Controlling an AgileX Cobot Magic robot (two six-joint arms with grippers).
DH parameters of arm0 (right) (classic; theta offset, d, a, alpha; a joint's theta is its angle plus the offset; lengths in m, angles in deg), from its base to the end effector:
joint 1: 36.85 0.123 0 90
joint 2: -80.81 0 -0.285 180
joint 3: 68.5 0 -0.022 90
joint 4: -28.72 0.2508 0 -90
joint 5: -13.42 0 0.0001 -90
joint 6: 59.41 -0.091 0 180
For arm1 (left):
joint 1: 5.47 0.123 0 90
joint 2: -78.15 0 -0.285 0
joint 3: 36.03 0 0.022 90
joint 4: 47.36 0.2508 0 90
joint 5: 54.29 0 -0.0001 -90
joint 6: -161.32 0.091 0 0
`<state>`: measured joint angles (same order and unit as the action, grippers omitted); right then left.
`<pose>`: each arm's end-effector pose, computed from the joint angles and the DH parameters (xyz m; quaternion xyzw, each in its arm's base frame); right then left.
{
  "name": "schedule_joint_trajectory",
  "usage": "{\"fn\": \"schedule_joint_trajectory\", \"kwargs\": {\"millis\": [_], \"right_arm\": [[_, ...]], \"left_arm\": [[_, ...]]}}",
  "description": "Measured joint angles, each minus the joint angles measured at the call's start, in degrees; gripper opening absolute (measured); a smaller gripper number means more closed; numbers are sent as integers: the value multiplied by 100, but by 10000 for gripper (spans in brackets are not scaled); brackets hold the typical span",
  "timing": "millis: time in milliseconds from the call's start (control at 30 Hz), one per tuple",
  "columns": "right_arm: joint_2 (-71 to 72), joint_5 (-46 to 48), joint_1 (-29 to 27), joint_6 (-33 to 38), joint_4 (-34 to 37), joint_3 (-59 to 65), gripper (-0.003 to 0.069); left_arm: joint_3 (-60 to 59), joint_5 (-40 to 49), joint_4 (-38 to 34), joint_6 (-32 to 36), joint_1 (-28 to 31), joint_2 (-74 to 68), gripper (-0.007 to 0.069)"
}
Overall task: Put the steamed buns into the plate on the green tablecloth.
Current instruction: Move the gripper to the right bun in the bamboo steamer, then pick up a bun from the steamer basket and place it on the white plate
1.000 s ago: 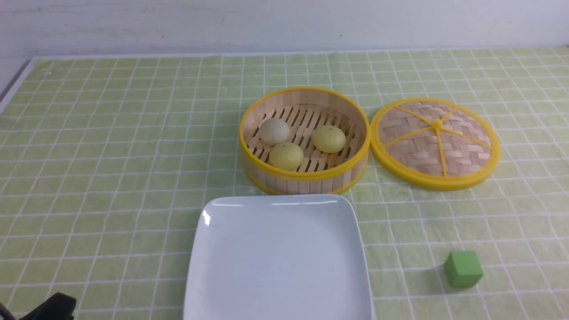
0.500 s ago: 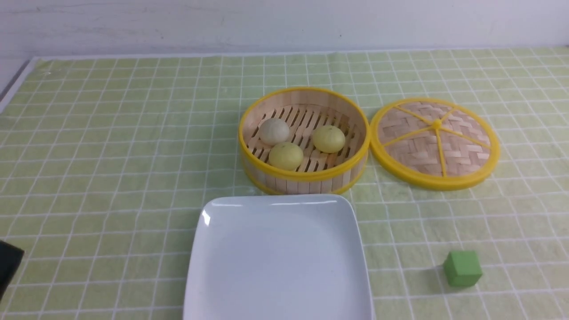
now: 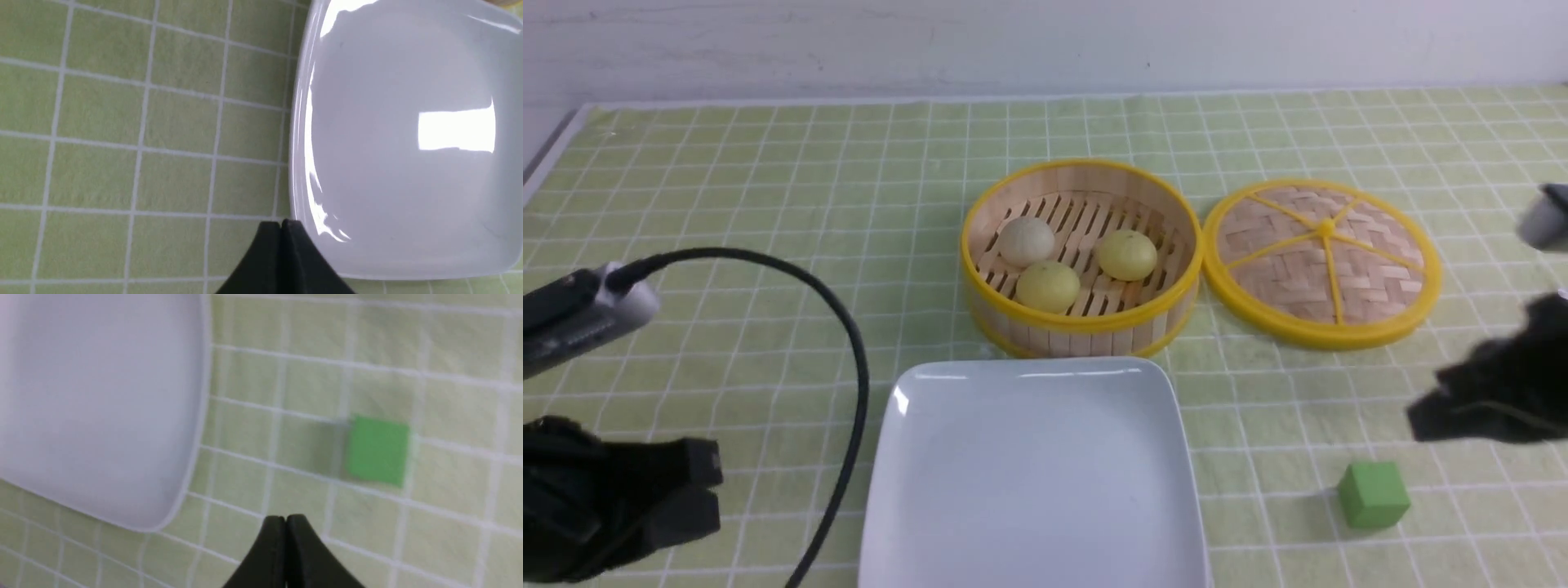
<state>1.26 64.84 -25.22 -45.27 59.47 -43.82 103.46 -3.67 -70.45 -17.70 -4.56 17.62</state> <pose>0.2245 0.0834 0.2897 -0.0952 0.9451 0.2330 0.2085 0.1548 -0.0252 0.2701 -0.0847 0.9500 -0.1771 0.2428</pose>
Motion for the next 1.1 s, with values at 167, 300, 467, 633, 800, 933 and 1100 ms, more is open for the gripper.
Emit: {"fn": "schedule_joint_trajectory", "kwargs": {"millis": [167, 300, 467, 633, 800, 933, 1100], "right_arm": [[-1266, -79, 256, 30, -6, -1329, 118], [-2549, -32, 496, -6, -168, -2824, 220], [-4369, 215, 992, -290, -708, -4805, 295], [-5871, 838, 1199, -1116, -1764, -6860, 305], [-6939, 1627, 1254, -1620, -2457, -8599, 305], [-7555, 1836, 1275, -1667, -2532, -9466, 255], [-7559, 1868, 1280, -1677, -2510, -9616, 29]], "left_arm": [[74, -97, -5, 42, 0, -345, 27], [84, -131, -5, 65, 0, -389, 85], [84, -147, -5, 76, 0, -389, 202], [84, -147, -5, 71, 0, -389, 301], [84, -153, -5, 71, 0, -389, 316], [84, -153, -5, 71, 0, -389, 317], [84, -193, -5, 71, 0, -389, 317]]}}
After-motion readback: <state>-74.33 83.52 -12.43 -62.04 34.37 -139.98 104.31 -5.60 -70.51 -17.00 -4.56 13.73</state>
